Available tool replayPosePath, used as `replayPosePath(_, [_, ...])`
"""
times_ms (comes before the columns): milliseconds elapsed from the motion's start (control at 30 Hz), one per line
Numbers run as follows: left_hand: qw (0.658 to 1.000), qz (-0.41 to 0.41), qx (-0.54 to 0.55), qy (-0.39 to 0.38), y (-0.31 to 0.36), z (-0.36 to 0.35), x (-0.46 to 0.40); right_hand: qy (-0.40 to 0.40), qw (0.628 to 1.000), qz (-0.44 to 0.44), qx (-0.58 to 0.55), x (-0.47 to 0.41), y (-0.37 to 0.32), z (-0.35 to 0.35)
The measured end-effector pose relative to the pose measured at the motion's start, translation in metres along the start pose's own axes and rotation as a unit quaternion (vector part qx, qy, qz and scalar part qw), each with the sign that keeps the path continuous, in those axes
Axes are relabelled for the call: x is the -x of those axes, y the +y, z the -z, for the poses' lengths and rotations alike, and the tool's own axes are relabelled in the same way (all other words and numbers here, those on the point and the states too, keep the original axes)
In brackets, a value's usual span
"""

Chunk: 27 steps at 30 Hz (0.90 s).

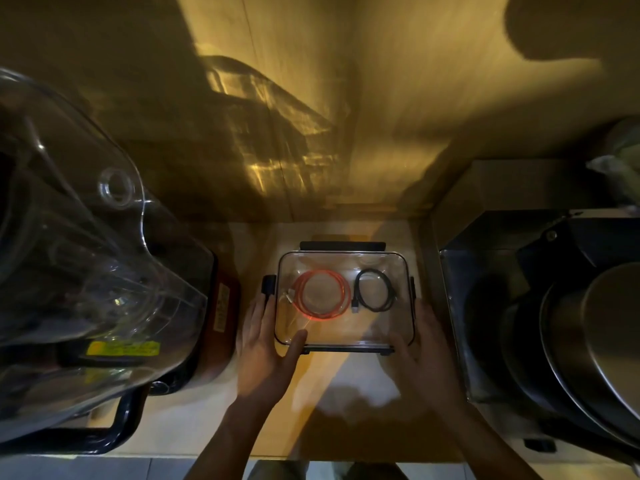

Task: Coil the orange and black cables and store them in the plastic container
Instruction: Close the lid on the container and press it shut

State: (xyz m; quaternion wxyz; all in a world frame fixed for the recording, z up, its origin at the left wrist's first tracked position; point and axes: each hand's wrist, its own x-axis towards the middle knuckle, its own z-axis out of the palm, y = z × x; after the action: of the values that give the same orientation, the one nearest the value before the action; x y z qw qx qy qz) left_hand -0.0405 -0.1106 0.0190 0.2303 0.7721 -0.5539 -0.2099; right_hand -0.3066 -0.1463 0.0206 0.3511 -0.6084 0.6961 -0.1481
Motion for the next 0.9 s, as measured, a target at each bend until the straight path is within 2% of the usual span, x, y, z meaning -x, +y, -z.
replayPosePath(100, [0.999, 0.015, 0.032, -0.027, -0.001, 0.001, -0.002, -0.018, 0.997, -0.026, -0.073, -0.005, -0.003, -0.001])
replayPosePath(300, [0.992, 0.046, 0.101, -0.056, 0.002, -0.002, -0.012, 0.0, 0.985, -0.002, -0.173, -0.009, -0.023, 0.004])
replayPosePath(567, [0.99, 0.017, 0.139, -0.018, 0.002, 0.006, -0.017, -0.005, 0.984, -0.044, -0.17, -0.011, -0.009, -0.002])
replayPosePath(767, [0.986, 0.068, 0.154, -0.018, 0.002, -0.002, -0.017, 0.004, 0.986, -0.055, -0.159, -0.016, -0.006, -0.004])
replayPosePath(900, [0.988, 0.058, 0.139, -0.03, 0.0, 0.001, -0.019, -0.002, 0.986, -0.032, -0.161, -0.015, -0.009, -0.002])
